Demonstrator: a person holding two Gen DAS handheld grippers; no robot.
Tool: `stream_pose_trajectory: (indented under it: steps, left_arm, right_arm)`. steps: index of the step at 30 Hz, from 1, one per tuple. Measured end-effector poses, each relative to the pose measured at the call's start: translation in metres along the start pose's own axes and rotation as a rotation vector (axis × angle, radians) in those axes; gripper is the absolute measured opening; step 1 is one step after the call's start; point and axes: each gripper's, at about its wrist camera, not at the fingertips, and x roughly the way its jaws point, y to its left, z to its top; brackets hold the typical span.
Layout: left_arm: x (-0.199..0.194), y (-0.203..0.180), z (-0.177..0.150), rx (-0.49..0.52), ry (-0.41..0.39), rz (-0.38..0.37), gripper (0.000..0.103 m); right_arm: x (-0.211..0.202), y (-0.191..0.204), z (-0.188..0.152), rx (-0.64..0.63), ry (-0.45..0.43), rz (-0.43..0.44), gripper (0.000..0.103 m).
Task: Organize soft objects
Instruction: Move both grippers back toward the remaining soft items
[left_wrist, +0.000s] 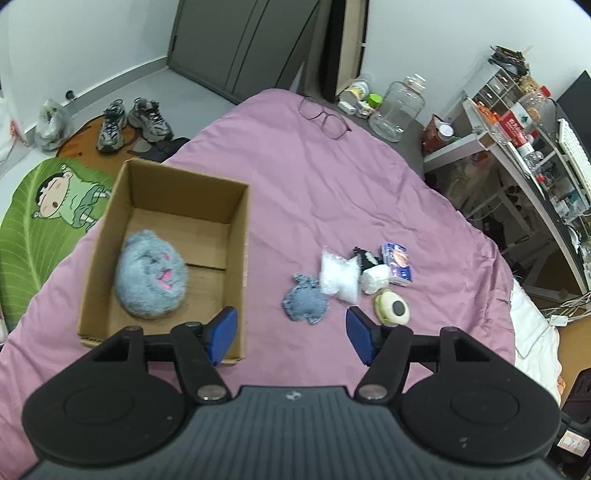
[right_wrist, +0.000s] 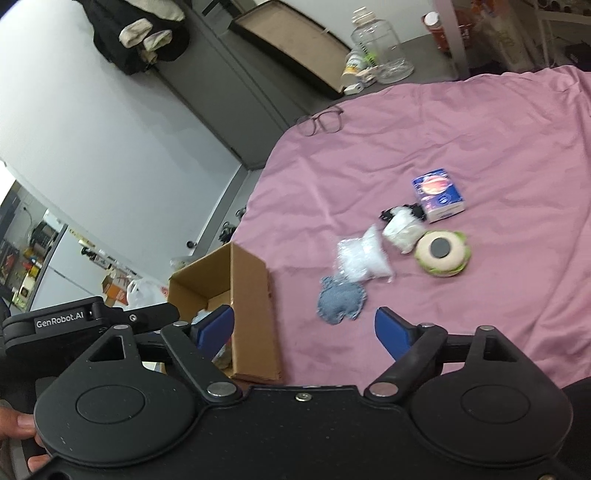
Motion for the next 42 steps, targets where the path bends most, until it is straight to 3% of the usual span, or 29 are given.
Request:
stream_pose_trajectory:
  steps: [7,11,18,23,34,42]
  left_arm:
    - [0.012,-0.025,0.004,0.058,0.002,-0.018,0.063]
    - [0.024,-0.039,0.007,0.076,0.012,-0.032,0.065]
    - [0.048,-0.055,0.012,0.082,0.023,-0.045,0.093]
    - [0.062,-0.069,0.017,0.113,0.01,-0.04,0.102]
    - [0.11,-0.086,0.025,0.143,0.002,-0.003,0.103]
    - [0.15,-0.098,0.027,0.199,0.089,0.033,0.103]
  right_arm:
    - [-0.005,-0.024,0.009,0.018,-0.031,-0.037,0.084]
    - [-0.004,-0.041,0.013,0.058,-0.044,-0.062,0.092]
    - [0.004,-0.066,0.019,0.099,-0.042,-0.095,0.096]
    - [0.01,-0.083,0.023,0.132,-0.052,-0.131,0.099]
    - [0.036,-0.113,0.028,0.182,-0.018,-0.117,0.098]
    - [0.06,-0.13,0.027,0.216,0.021,-0.087,0.081]
